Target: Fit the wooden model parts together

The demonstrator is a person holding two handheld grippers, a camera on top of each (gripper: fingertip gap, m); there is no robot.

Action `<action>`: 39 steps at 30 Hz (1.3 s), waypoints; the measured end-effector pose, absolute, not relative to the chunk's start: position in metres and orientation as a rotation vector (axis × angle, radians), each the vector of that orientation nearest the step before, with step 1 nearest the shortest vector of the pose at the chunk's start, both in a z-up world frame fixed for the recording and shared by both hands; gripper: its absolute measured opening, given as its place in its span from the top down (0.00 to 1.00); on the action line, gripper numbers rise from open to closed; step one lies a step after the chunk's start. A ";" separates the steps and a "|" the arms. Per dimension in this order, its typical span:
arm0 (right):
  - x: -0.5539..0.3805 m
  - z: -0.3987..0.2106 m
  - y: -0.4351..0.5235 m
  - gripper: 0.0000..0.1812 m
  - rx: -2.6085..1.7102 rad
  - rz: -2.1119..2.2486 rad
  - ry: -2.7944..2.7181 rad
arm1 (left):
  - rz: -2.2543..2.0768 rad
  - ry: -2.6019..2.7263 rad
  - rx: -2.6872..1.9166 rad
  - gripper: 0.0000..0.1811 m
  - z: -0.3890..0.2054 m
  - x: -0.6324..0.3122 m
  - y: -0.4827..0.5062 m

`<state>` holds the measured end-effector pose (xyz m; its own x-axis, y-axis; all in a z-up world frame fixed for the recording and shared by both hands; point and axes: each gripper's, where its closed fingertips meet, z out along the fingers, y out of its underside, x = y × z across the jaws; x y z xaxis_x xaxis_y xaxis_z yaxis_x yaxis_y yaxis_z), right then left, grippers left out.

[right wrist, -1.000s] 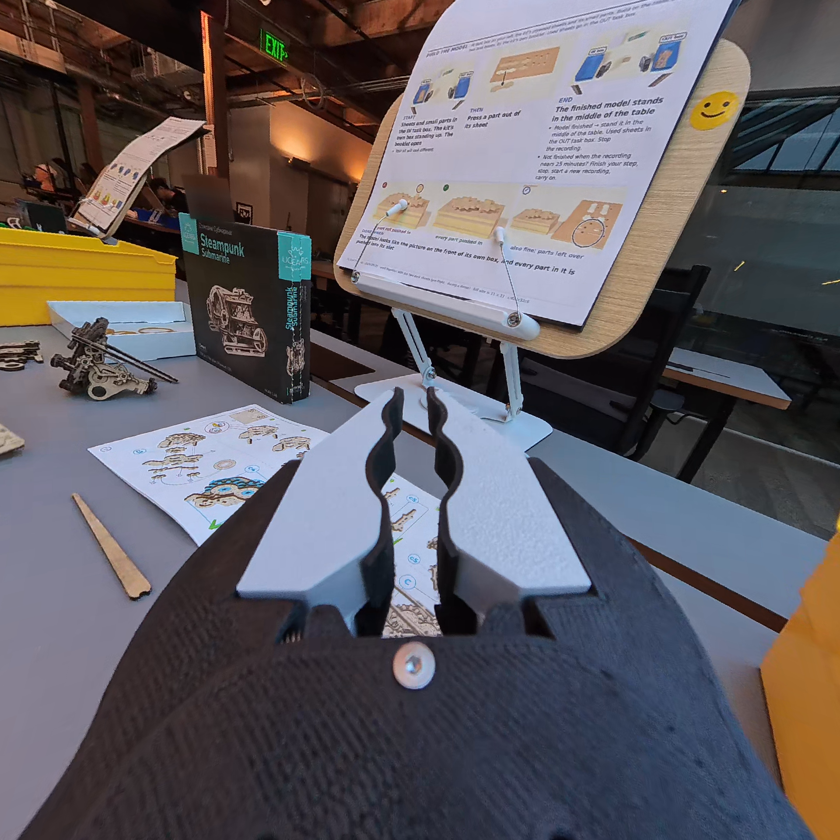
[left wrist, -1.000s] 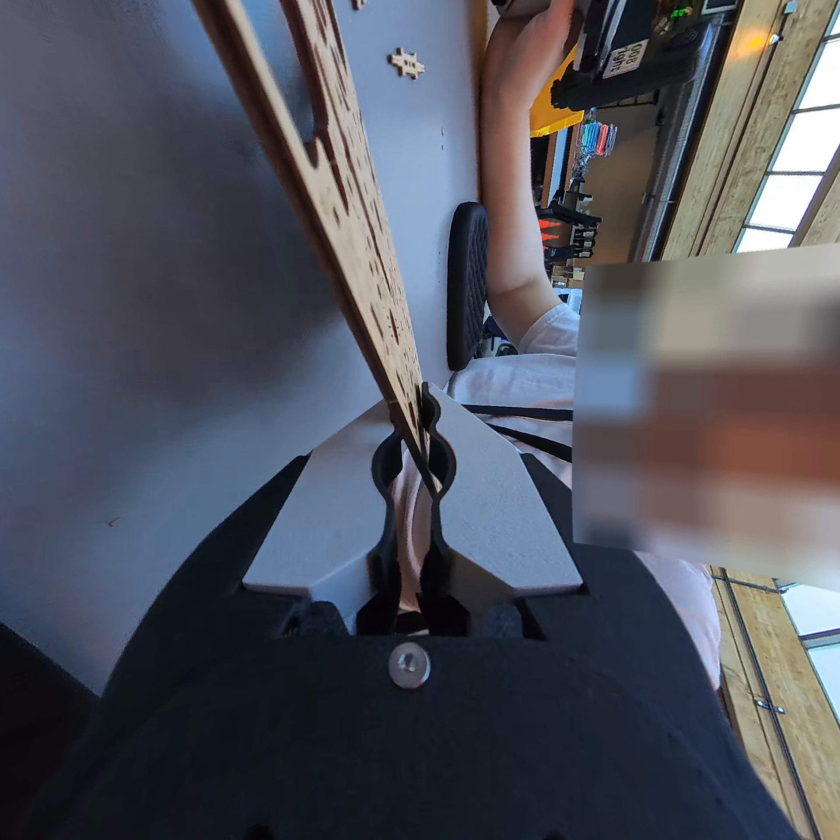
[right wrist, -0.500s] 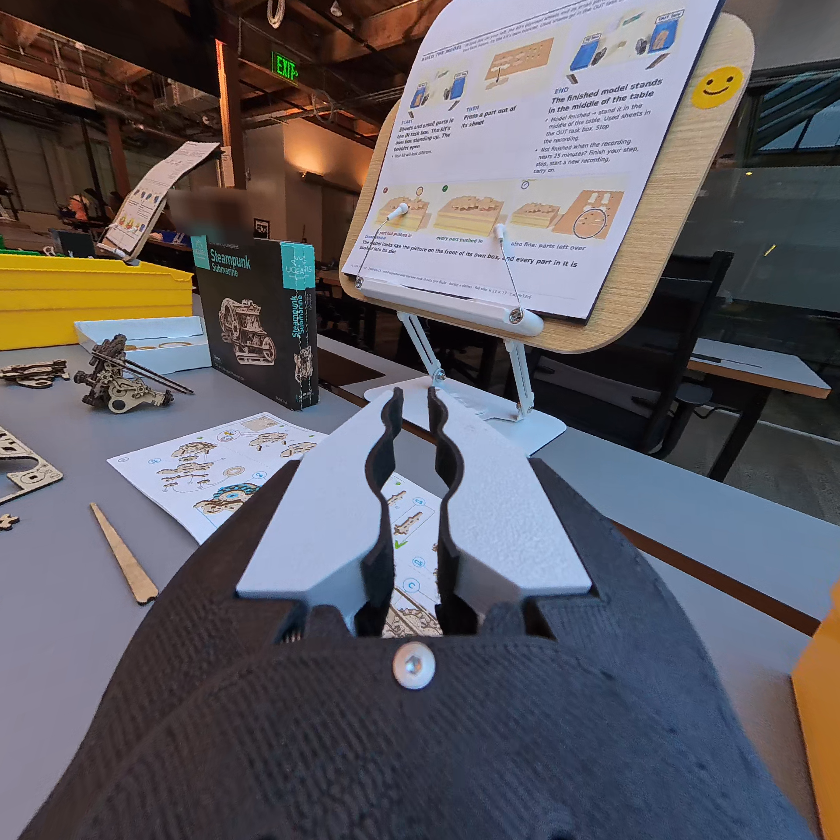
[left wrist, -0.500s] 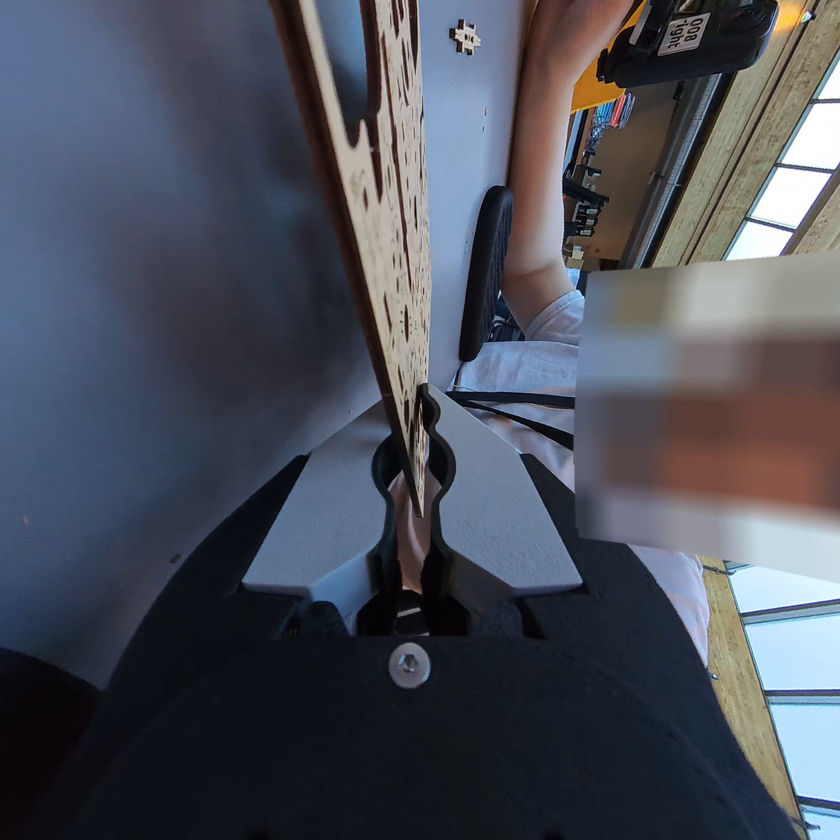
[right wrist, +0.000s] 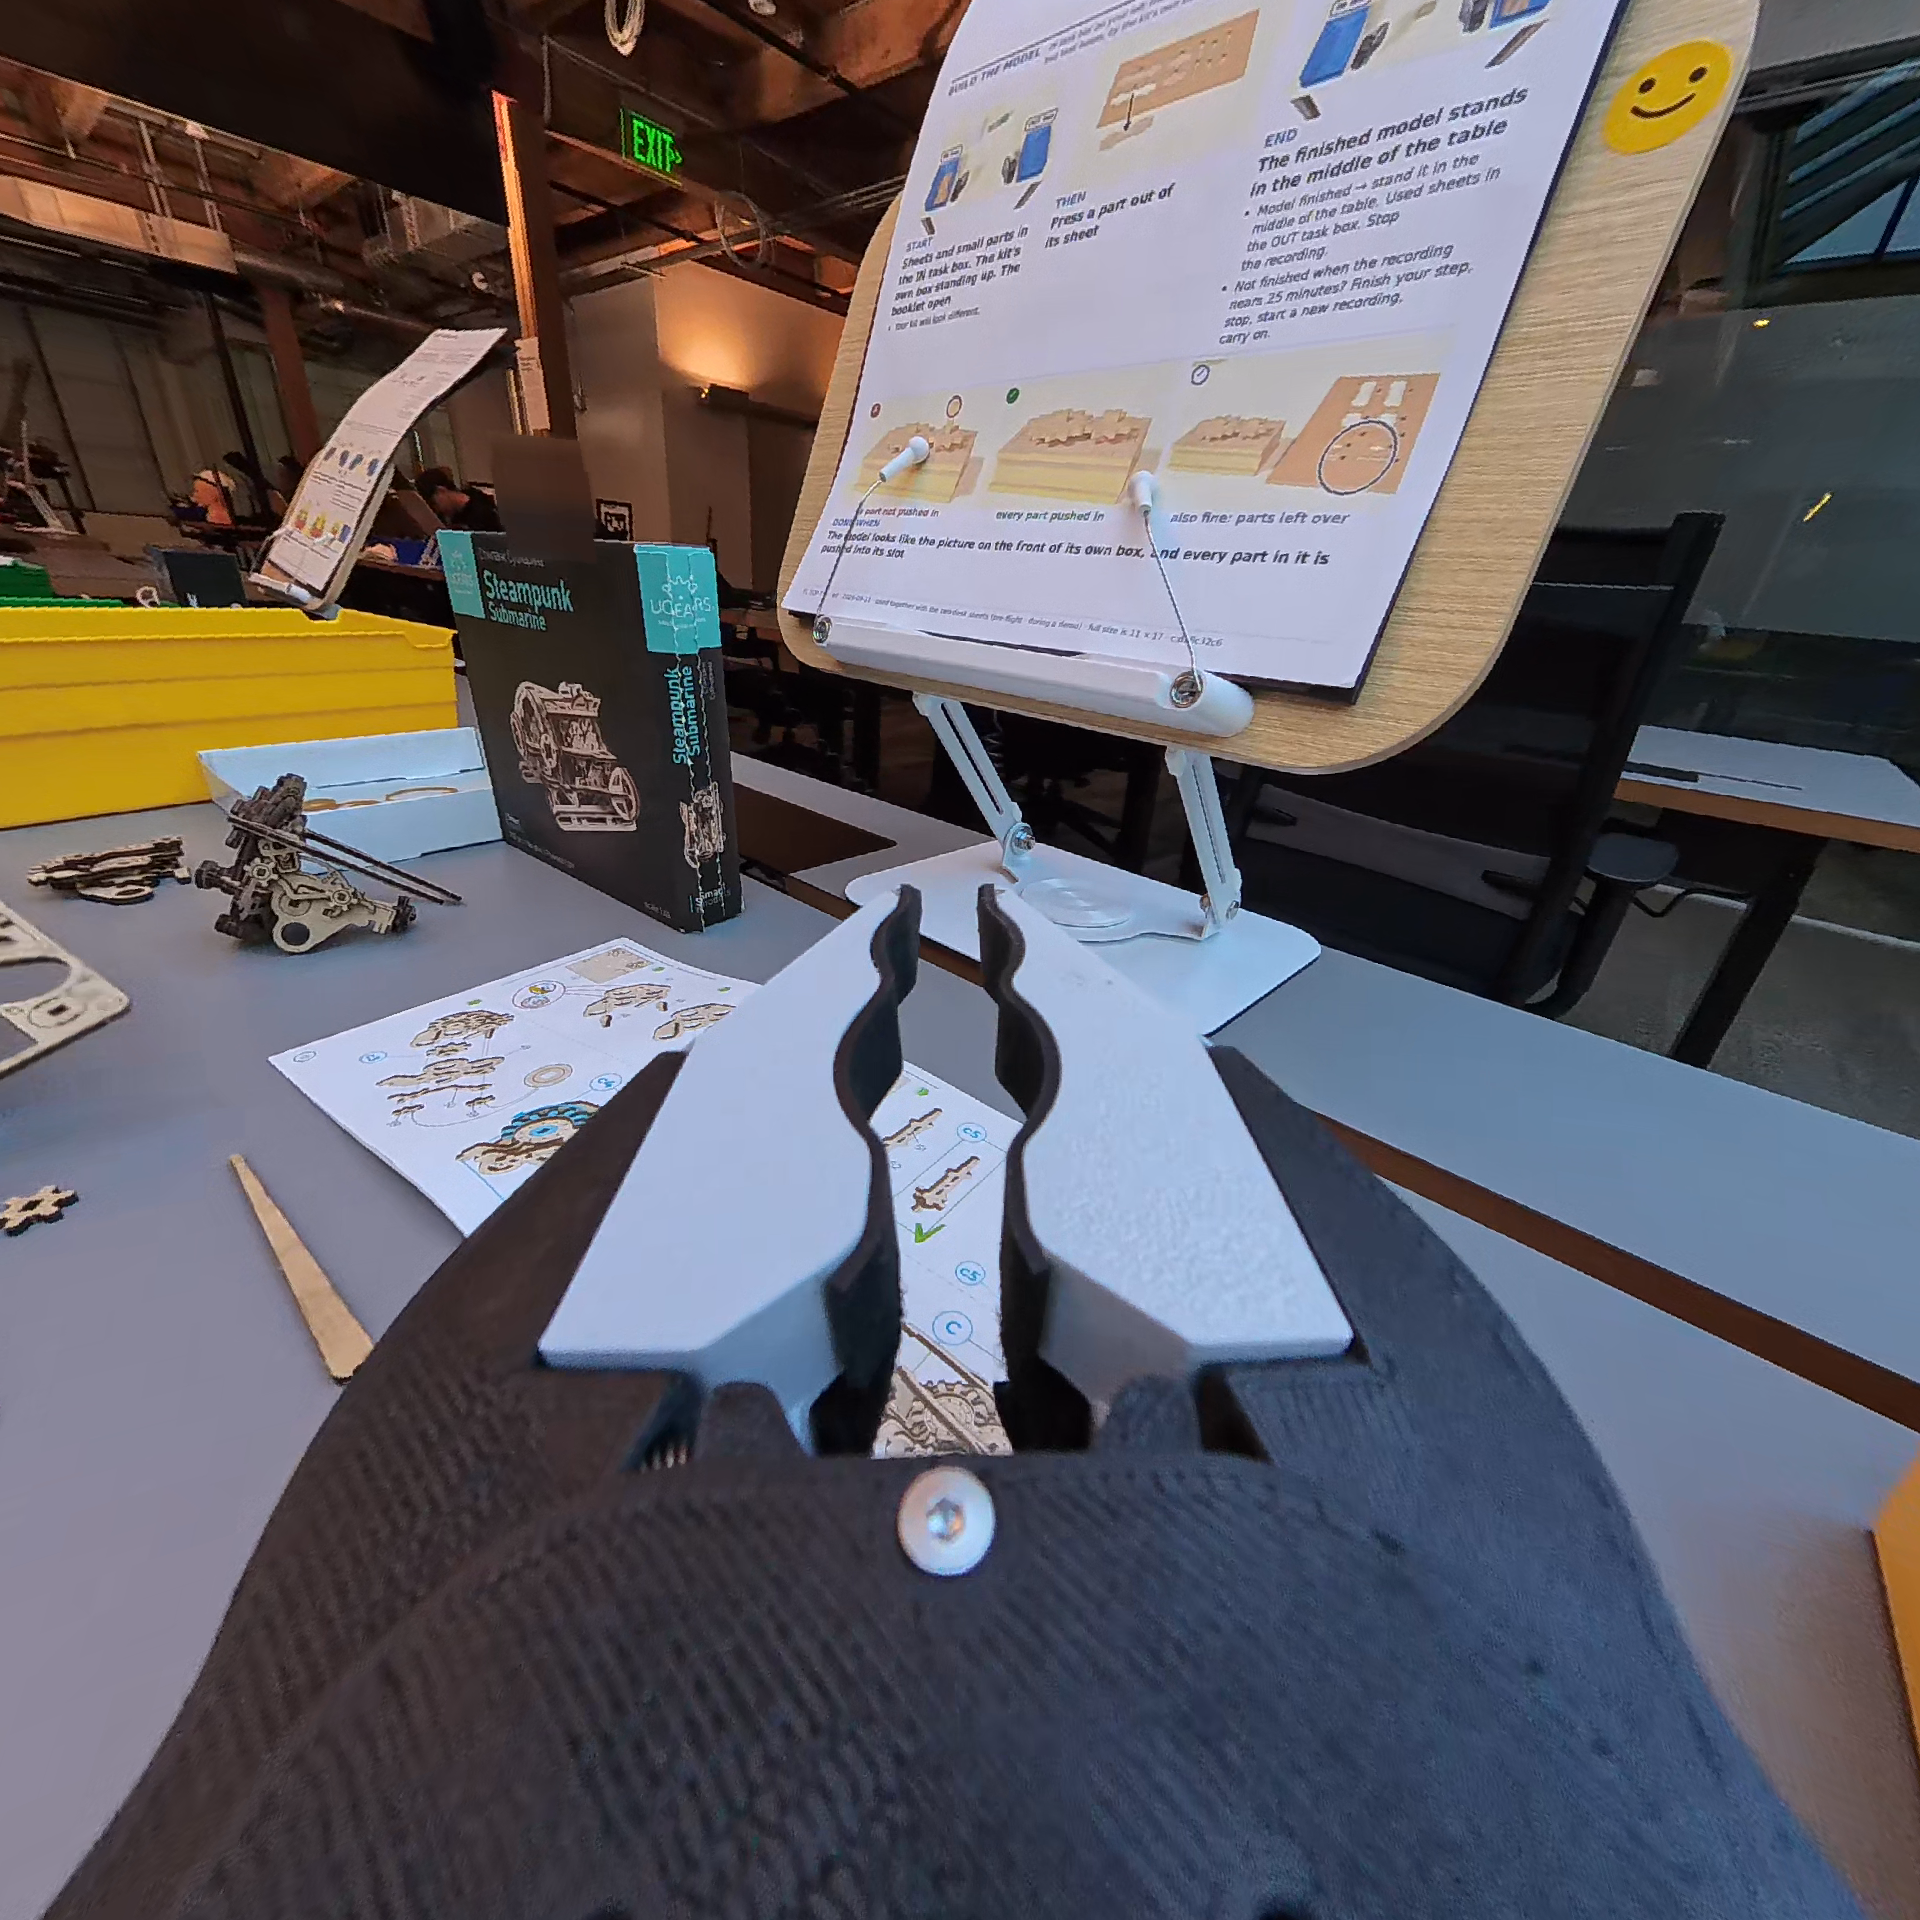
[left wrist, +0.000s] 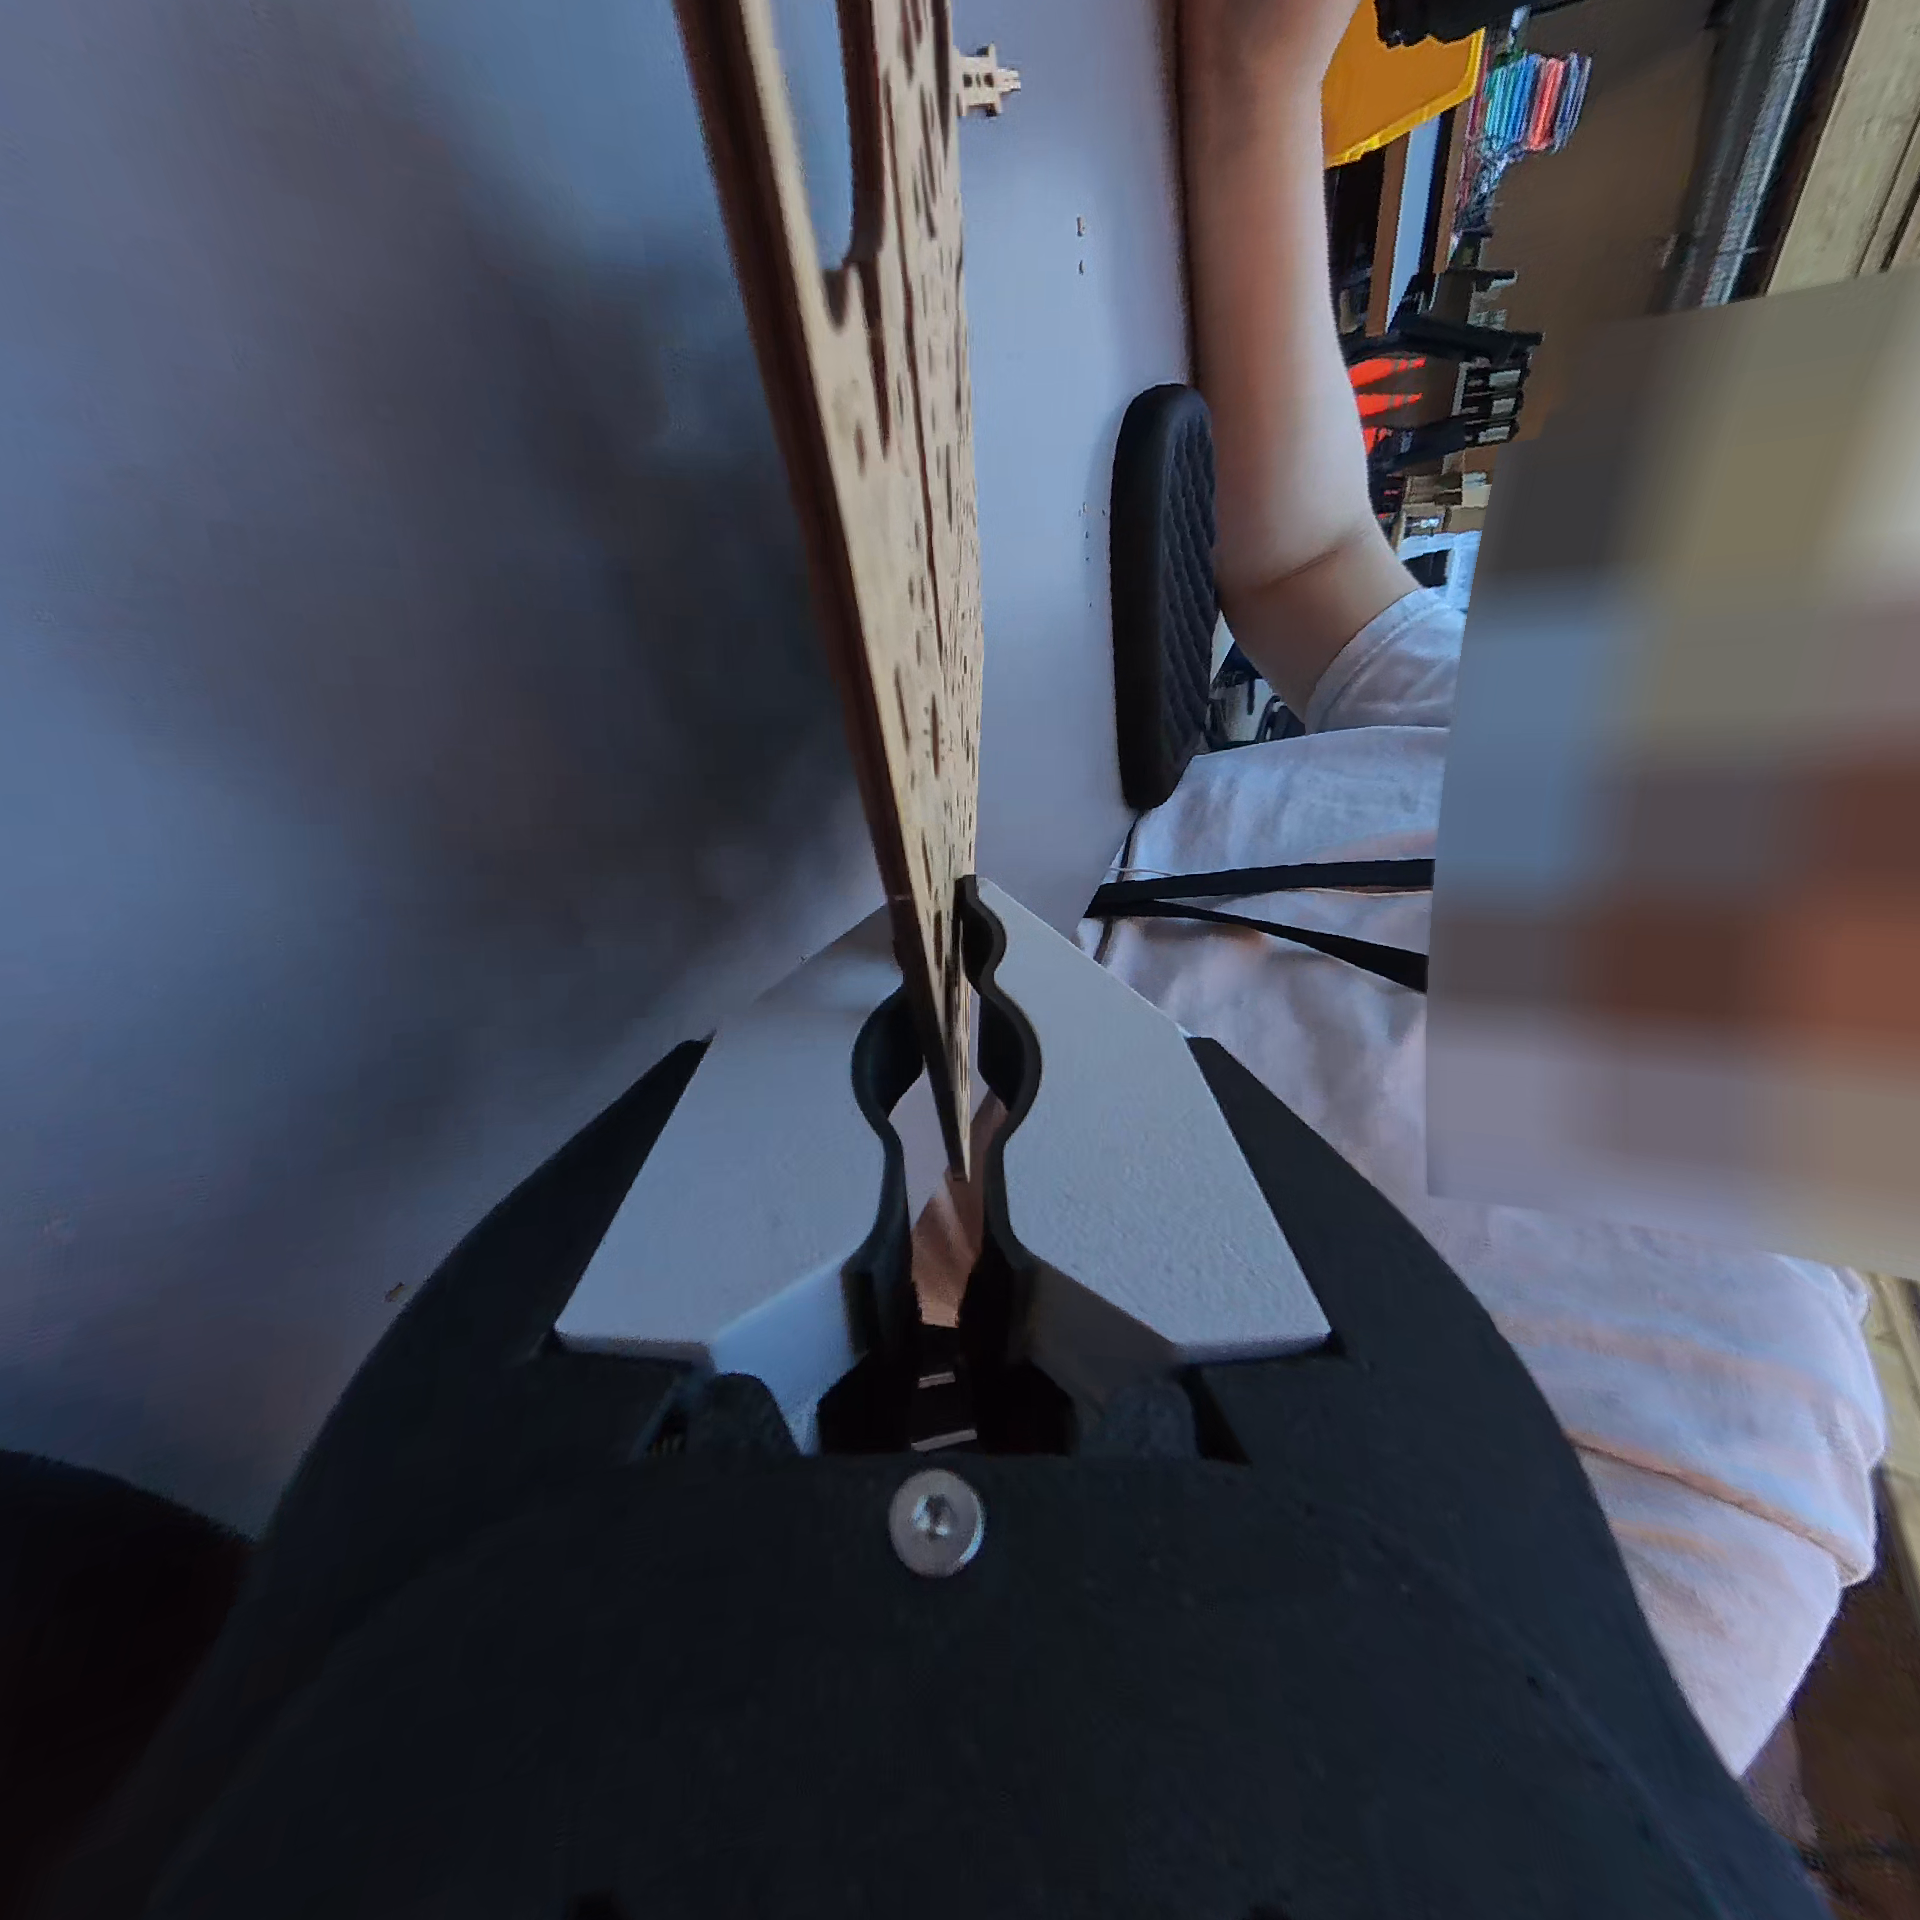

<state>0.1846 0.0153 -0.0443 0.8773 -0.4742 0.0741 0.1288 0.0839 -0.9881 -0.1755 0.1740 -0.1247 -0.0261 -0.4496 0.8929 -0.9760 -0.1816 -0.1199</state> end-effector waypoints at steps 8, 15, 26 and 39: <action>0.182 -0.046 0.019 0.95 -1.436 -0.440 0.278 | 1.290 -2.066 1.537 1.00 -0.117 -0.159 0.170; 0.152 -0.049 0.041 0.98 -1.496 -0.429 0.089 | 1.313 -2.156 1.516 1.00 -0.120 -0.156 0.158; 0.151 -0.058 0.046 0.98 -1.529 -0.343 0.098 | 1.460 -1.932 1.620 1.00 -0.120 -0.143 0.150; 0.147 -0.057 0.048 0.96 -1.518 -0.253 0.085 | 1.540 -1.849 1.648 1.00 -0.118 -0.131 0.159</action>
